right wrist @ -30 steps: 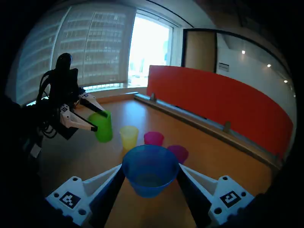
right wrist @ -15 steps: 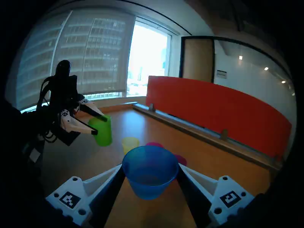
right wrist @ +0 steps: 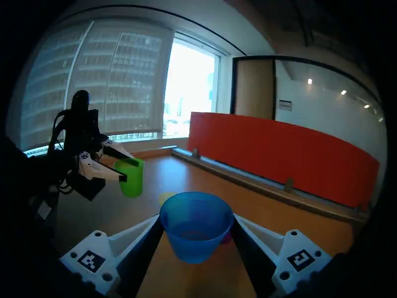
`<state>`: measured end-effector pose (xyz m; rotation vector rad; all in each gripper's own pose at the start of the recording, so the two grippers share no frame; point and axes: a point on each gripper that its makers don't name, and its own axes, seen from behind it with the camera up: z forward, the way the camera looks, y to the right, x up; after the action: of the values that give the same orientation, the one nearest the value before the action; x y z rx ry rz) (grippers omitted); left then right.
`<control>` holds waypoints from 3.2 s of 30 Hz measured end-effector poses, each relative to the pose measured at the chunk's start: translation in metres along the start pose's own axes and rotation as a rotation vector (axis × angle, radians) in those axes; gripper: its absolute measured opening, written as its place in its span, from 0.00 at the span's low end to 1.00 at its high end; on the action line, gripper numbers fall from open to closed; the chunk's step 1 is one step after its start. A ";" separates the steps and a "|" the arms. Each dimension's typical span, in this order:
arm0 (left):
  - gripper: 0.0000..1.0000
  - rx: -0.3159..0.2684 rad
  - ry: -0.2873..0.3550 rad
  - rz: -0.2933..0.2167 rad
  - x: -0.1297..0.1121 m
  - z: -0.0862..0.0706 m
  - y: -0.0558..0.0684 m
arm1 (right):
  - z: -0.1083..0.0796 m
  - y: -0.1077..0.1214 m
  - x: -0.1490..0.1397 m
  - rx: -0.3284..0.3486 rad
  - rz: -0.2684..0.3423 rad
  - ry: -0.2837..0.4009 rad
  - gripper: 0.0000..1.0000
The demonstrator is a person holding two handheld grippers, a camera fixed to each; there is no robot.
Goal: Pour water
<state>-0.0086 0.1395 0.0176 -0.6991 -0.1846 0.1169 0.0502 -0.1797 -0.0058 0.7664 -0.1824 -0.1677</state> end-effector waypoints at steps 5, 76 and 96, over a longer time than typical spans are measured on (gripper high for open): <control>0.89 0.010 0.022 0.001 0.007 -0.001 -0.001 | 0.000 -0.001 0.008 0.001 0.005 0.022 0.92; 0.89 -0.067 0.070 -0.013 0.005 0.035 0.023 | 0.043 -0.003 0.082 0.043 -0.262 0.135 0.92; 0.89 -0.114 0.100 -0.040 -0.002 0.039 0.040 | 0.063 -0.012 0.112 0.053 -0.459 0.139 0.92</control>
<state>-0.0202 0.1939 0.0206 -0.8129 -0.1093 0.0333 0.1440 -0.2550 0.0416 0.8611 0.1250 -0.5445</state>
